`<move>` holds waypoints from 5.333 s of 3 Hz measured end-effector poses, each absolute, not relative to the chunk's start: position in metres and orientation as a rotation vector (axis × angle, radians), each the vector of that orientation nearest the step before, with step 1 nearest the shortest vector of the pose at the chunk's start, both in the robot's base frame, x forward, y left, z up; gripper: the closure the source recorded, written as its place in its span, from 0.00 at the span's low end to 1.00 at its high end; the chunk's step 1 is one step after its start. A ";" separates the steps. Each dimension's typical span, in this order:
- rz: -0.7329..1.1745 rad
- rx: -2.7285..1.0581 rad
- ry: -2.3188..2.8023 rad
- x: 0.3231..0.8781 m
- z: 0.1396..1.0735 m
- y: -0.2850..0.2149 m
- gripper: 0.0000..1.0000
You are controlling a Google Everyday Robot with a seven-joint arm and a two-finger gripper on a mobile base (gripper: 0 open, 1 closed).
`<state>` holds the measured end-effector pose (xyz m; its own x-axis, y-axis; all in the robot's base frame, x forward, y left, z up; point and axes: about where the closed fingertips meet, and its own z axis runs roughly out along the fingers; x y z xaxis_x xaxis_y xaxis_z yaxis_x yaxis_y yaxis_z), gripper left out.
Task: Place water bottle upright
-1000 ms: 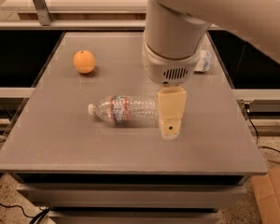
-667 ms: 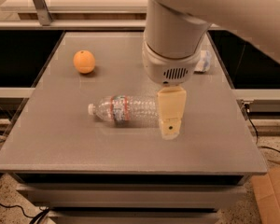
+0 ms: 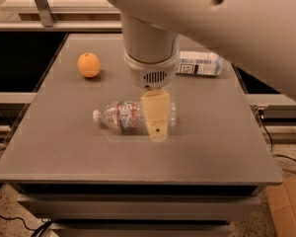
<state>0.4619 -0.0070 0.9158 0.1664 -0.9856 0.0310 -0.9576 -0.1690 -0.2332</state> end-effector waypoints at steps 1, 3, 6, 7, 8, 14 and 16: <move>-0.247 -2.329 1.890 0.479 0.898 0.021 0.00; -0.120 -2.319 1.931 0.509 0.856 0.042 0.00; -0.040 -2.285 1.942 0.520 0.859 0.049 0.59; 0.006 -2.268 1.930 0.518 0.878 0.053 0.82; 0.131 -2.217 1.870 0.515 0.902 0.058 1.00; 0.850 -1.832 1.615 0.494 0.947 0.081 1.00; 0.835 -1.588 1.435 0.494 0.967 0.083 1.00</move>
Offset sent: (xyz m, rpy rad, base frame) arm 0.0551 0.0611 -0.0658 -0.0020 0.1157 0.0338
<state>0.4940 0.0830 0.9672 0.1306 -0.4471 -0.8849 -0.9903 -0.0151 -0.1385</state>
